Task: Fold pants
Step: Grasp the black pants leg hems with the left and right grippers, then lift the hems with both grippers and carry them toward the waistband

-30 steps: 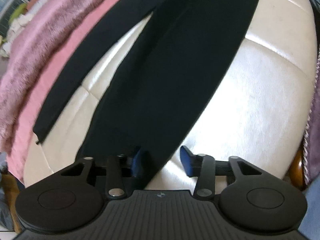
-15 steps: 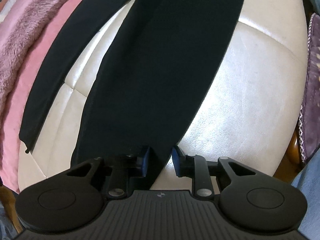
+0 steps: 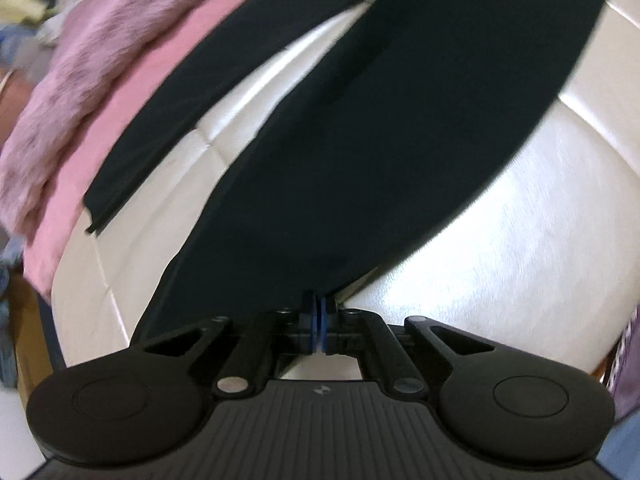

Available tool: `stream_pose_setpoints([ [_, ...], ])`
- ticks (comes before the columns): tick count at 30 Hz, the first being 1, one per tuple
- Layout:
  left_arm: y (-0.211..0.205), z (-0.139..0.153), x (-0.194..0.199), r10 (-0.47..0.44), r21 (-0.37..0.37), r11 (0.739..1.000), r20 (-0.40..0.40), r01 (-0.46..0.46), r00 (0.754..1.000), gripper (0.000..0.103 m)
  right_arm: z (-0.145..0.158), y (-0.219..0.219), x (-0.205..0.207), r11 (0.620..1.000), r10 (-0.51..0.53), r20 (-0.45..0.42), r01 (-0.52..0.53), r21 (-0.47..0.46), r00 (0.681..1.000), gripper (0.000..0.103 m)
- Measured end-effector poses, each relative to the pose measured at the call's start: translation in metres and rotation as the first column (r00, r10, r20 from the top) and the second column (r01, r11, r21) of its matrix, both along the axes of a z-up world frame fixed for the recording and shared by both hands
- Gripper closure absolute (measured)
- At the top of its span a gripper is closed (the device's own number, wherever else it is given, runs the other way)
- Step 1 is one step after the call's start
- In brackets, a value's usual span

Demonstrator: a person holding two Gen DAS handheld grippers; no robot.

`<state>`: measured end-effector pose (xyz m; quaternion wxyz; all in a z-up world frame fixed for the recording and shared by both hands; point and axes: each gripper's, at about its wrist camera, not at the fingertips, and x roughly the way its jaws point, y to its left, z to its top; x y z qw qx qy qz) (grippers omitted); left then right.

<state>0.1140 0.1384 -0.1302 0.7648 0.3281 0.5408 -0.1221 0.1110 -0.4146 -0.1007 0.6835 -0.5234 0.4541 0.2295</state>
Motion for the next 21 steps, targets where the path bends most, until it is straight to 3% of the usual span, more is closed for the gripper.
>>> stream_pose_setpoints([
  [4,0.002,0.01,0.003,0.092,-0.016,0.996,0.082,-0.091,0.992,0.102,-0.007,-0.004,-0.002,0.999,0.025,0.023,-0.025,-0.025,0.999,0.075],
  [6,0.0,0.018,0.007,0.124,-0.034,0.992,0.117,-0.121,0.985,0.102,-0.014,-0.002,-0.006,0.998,0.027,0.034,-0.026,-0.05,0.999,0.103],
  [8,-0.003,0.024,0.012,0.151,-0.044,0.988,0.147,-0.146,0.978,0.102,-0.02,0.0,-0.01,0.998,0.017,0.069,-0.012,-0.066,0.998,0.103],
  [11,-0.003,0.038,0.01,0.182,-0.07,0.983,0.19,-0.171,0.965,0.103,-0.008,0.0,-0.011,0.998,-0.057,0.155,0.06,-0.015,0.986,0.103],
  [17,-0.005,0.072,0.02,0.21,-0.087,0.977,0.275,-0.193,0.938,0.103,0.038,-0.001,-0.011,0.981,-0.185,0.324,0.154,0.118,0.928,0.103],
  [21,-0.006,0.087,0.037,0.235,-0.081,0.972,0.304,-0.221,0.923,0.103,0.064,-0.002,0.001,0.964,-0.248,0.369,0.193,0.182,0.896,0.103],
])
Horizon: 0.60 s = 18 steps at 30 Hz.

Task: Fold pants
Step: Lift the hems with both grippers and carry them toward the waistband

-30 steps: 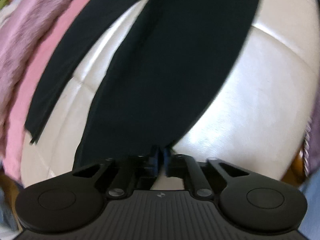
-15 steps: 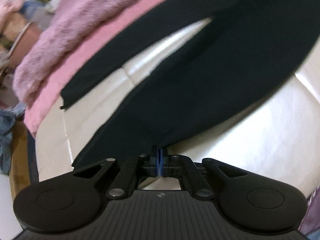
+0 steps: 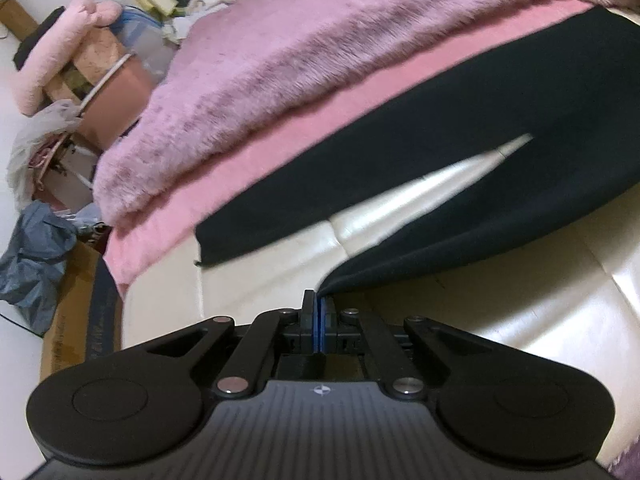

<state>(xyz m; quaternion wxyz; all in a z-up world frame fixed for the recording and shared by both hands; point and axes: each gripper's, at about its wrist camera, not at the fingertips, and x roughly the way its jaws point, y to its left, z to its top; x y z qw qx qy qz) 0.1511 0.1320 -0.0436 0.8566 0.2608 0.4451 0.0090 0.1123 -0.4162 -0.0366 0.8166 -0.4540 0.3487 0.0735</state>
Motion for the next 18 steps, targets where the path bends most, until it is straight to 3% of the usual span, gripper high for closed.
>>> stream_pose_setpoints([
  [9,0.011,0.024,0.069,0.095,-0.018,0.995,0.037,-0.094,0.995,0.103,0.042,0.016,0.068,0.999,-0.031,0.048,0.029,0.024,0.998,0.103],
  [18,0.008,0.013,0.162,0.142,0.027,0.99,-0.001,-0.142,0.99,0.103,0.034,0.026,0.186,1.0,-0.031,-0.009,0.031,-0.001,0.999,0.103],
])
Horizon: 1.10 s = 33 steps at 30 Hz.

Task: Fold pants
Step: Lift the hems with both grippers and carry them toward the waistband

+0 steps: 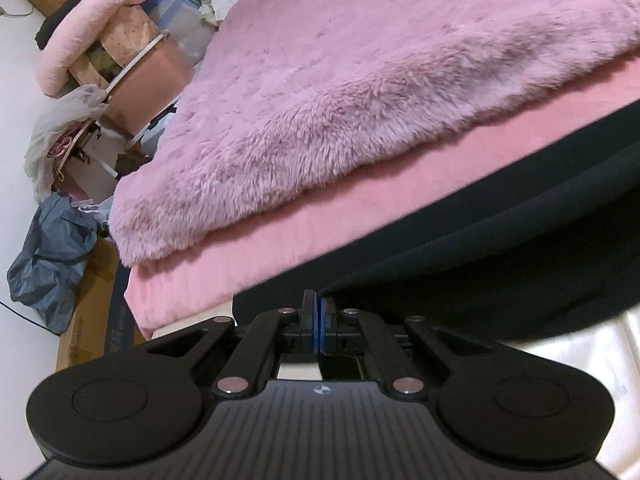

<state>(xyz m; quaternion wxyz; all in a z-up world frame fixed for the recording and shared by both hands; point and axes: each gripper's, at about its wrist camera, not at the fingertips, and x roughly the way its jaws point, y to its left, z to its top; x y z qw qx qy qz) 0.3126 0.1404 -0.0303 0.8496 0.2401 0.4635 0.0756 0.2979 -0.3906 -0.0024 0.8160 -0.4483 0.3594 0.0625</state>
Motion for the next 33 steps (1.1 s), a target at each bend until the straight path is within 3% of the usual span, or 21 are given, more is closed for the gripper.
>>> stream_pose_setpoints([
  [9,0.003,-0.059,0.076,0.035,0.042,0.999,-0.095,-0.031,0.995,0.103,-0.068,0.007,0.094,1.0,-0.024,-0.141,0.024,-0.003,0.99,0.103],
  [14,0.004,-0.084,0.091,0.045,0.043,0.998,-0.124,-0.04,0.991,0.103,-0.103,0.006,0.115,0.999,-0.038,-0.194,0.04,0.007,0.98,0.103],
  [21,0.009,-0.106,0.088,0.064,0.022,0.998,-0.12,-0.062,0.991,0.103,-0.129,0.007,0.123,0.998,-0.058,-0.207,0.064,0.025,0.977,0.103],
  [25,0.01,-0.087,0.071,0.07,0.004,0.998,-0.064,-0.07,0.995,0.103,-0.121,0.009,0.119,0.996,-0.076,-0.179,0.084,0.038,0.981,0.103],
  [29,0.012,-0.057,0.05,0.047,-0.002,0.999,-0.006,-0.047,0.999,0.103,-0.089,0.006,0.094,0.995,-0.061,-0.116,0.069,0.066,0.991,0.103],
  [33,0.004,-0.053,0.068,0.039,-0.001,0.999,-0.019,-0.039,0.999,0.103,-0.063,0.001,0.087,0.989,-0.076,-0.083,0.086,0.123,0.994,0.103],
])
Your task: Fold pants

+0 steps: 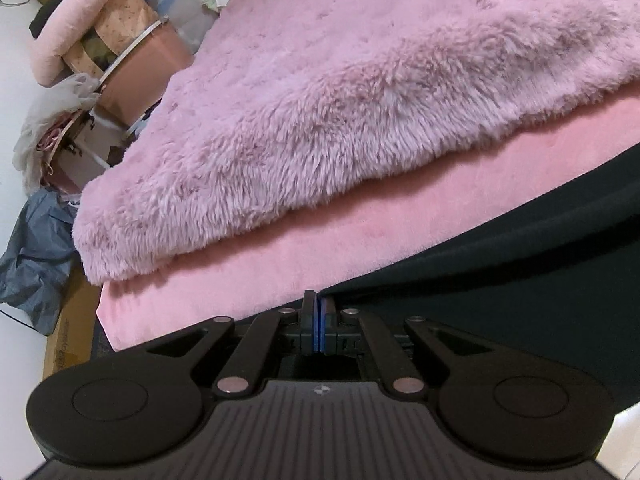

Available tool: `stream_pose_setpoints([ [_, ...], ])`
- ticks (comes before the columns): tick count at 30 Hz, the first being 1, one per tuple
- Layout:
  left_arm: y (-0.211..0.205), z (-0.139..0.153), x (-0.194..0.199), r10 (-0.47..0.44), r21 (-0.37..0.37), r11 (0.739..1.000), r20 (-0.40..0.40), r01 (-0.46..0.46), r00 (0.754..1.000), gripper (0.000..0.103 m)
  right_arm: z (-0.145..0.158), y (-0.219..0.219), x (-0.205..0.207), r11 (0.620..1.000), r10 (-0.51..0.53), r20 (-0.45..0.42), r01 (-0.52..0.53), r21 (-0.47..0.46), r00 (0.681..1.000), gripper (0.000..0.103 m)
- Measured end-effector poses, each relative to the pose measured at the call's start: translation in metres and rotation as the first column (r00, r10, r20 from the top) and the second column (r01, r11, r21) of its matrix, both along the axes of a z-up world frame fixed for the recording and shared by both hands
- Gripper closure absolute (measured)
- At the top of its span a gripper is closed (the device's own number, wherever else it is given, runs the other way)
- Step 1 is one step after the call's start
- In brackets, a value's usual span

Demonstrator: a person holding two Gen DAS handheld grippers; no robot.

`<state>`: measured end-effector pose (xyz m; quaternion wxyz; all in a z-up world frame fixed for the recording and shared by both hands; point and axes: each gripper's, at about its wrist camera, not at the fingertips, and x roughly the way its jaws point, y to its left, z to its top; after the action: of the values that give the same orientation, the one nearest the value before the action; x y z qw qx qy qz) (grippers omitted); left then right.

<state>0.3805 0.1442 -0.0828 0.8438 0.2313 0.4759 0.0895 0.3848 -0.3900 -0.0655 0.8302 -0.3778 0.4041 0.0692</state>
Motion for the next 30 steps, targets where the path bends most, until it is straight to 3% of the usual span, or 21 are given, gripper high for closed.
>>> stream_pose_setpoints([
  [6,0.009,-0.039,0.026,0.047,-0.018,0.999,-0.057,-0.048,0.997,0.103,-0.026,-0.001,0.031,0.996,-0.078,-0.048,0.08,0.048,0.996,0.103],
  [11,0.008,-0.054,0.027,0.07,-0.017,0.997,-0.067,-0.072,0.995,0.102,-0.051,0.002,0.043,0.99,-0.122,-0.077,0.126,0.055,0.99,0.103],
  [16,0.007,-0.056,0.027,0.085,-0.004,0.996,-0.018,-0.085,0.996,0.082,-0.062,0.004,0.047,0.982,-0.172,-0.063,0.176,0.068,0.983,0.099],
  [17,0.008,-0.055,0.027,0.088,0.001,0.996,-0.003,-0.088,0.996,0.071,-0.062,0.004,0.048,0.98,-0.184,-0.053,0.188,0.069,0.981,0.087],
  [18,0.009,-0.052,0.025,0.096,0.004,0.995,0.027,-0.096,0.995,0.059,-0.061,0.006,0.047,0.978,-0.199,-0.024,0.2,0.062,0.98,0.06],
  [20,0.01,-0.041,0.017,0.101,-0.022,0.995,0.087,-0.1,0.991,0.046,-0.053,0.007,0.041,0.978,-0.203,0.041,0.2,0.067,0.978,0.036],
  [22,0.01,-0.027,0.006,0.106,-0.05,0.994,0.127,-0.101,0.986,0.046,-0.042,0.007,0.033,0.977,-0.199,0.066,0.192,0.097,0.978,0.037],
  [25,0.002,-0.003,-0.02,0.123,-0.142,0.985,0.179,-0.098,0.976,0.042,-0.021,0.005,0.011,0.965,-0.225,0.112,0.206,0.162,0.968,0.037],
  [26,0.001,0.006,-0.035,0.141,-0.218,0.971,0.192,-0.098,0.971,0.041,-0.011,0.001,-0.001,0.951,-0.252,0.124,0.222,0.215,0.96,0.037],
  [28,-0.003,0.012,-0.057,0.187,-0.368,0.923,0.18,-0.11,0.966,0.04,0.005,-0.01,-0.027,0.901,-0.328,0.127,0.269,0.34,0.936,0.037],
  [30,-0.003,0.011,-0.08,0.24,-0.521,0.844,0.158,-0.125,0.958,0.04,0.016,-0.021,-0.054,0.829,-0.415,0.108,0.327,0.454,0.903,0.037],
])
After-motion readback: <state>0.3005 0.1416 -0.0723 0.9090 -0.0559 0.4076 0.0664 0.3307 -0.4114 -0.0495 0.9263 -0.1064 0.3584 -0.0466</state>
